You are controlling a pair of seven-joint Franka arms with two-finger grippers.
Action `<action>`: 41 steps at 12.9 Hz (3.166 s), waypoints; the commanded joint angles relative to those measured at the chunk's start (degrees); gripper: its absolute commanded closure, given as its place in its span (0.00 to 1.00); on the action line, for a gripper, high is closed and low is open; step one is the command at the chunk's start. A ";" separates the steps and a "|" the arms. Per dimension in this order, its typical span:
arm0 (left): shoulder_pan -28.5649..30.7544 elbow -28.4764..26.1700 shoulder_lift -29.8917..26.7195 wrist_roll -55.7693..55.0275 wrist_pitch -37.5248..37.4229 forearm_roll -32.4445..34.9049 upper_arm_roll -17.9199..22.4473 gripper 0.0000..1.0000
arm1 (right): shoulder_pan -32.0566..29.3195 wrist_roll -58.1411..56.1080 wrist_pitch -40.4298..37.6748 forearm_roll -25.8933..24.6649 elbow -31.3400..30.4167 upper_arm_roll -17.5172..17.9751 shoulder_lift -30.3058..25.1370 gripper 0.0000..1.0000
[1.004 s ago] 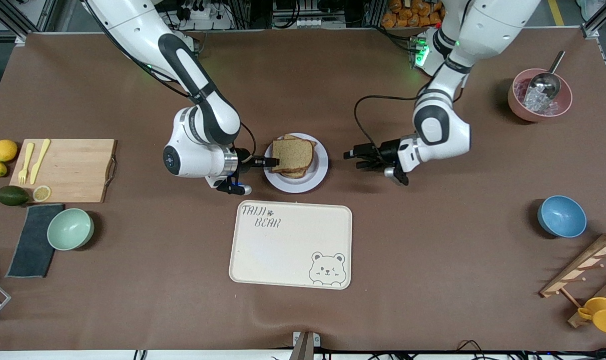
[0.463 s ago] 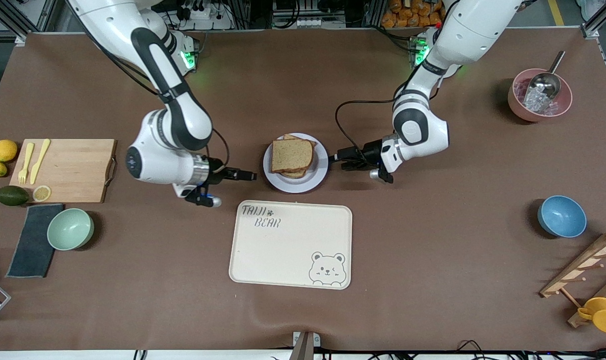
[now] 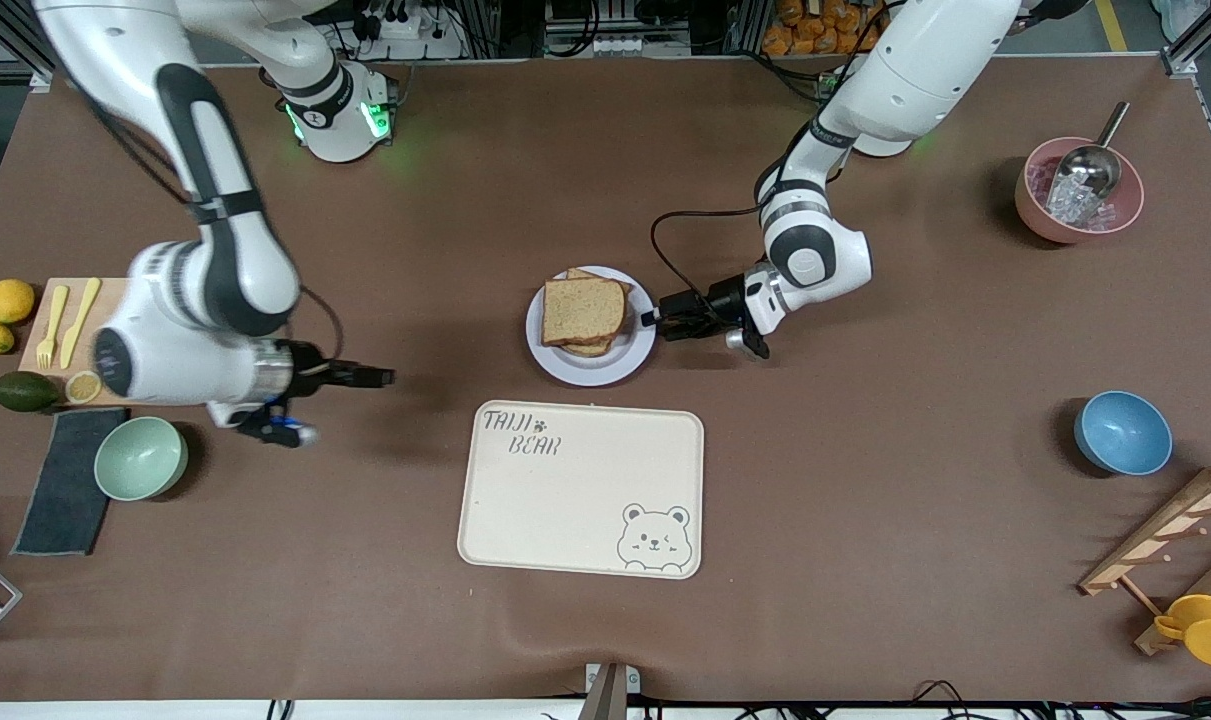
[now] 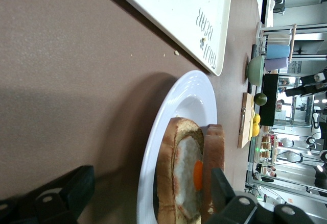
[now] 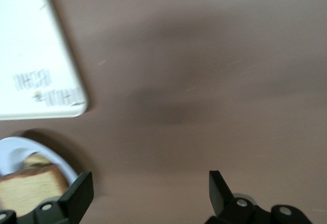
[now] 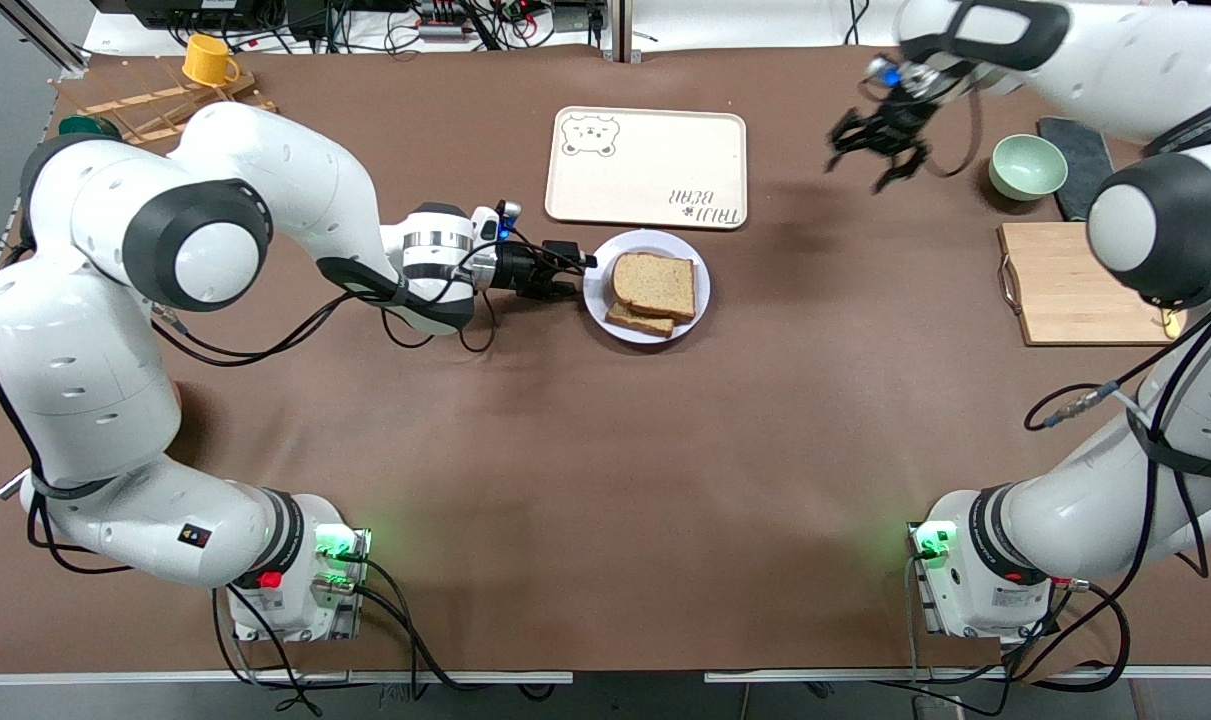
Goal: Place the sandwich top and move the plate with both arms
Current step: 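Withdraw the right gripper while the left gripper grips the plate rim, then slide the plate onto the white bear tray with the left gripper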
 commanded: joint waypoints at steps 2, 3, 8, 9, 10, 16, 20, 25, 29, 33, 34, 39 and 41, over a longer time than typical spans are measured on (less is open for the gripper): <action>-1.18 0.78 0.29 1.35 0.80 -1.88 0.04 0.00 | -6.01 -7.33 -1.65 -4.96 3.92 2.68 1.25 0.00; -1.27 0.69 0.29 1.35 0.80 -1.88 0.04 0.00 | -7.33 -7.79 -1.92 -5.05 4.62 2.78 0.98 0.00; -3.02 0.78 0.29 1.35 0.80 -5.30 0.04 0.27 | -12.25 -7.62 -13.76 -14.69 16.39 6.18 -1.29 0.00; -3.29 0.69 0.29 1.44 0.88 -5.39 0.04 0.48 | -13.66 -7.45 -15.09 -14.97 17.10 7.42 -2.61 0.00; -3.29 0.69 0.29 1.36 1.06 -5.39 0.04 0.63 | -13.93 -7.53 -16.23 -14.89 18.50 7.52 -3.84 0.00; -4.51 0.86 0.29 1.44 1.41 -10.39 0.04 0.94 | -14.28 1.86 -22.92 -23.40 15.62 14.80 -19.04 0.00; -4.52 0.78 0.03 1.44 1.41 -13.04 0.04 1.00 | -16.30 3.28 -23.81 -23.42 15.62 15.43 -22.31 0.00; -3.82 0.25 -1.28 1.27 1.41 -14.01 0.04 1.00 | -16.93 3.28 -21.61 -23.24 15.88 15.61 -21.96 0.00; -3.82 0.25 -1.90 1.44 1.33 -17.52 -0.05 1.00 | -16.84 3.28 -21.95 -23.41 15.79 15.52 -22.05 0.00; -3.82 -0.19 -4.18 1.44 1.15 -19.19 -0.05 1.00 | -16.31 4.06 -21.96 -23.42 15.70 15.52 -21.96 0.00; -3.73 -0.63 -4.89 1.44 0.89 -20.15 -0.22 1.00 | -16.31 4.16 -21.96 -23.42 15.70 15.52 -21.87 0.00; -3.73 -0.20 -7.88 1.53 0.71 -27.01 -0.84 1.00 | -16.84 4.16 -21.69 -23.42 15.62 15.43 -21.78 0.00; -3.73 2.16 -7.19 1.79 0.71 -28.50 -0.40 1.00 | -16.84 4.16 -21.69 -23.42 15.53 15.43 -21.78 0.00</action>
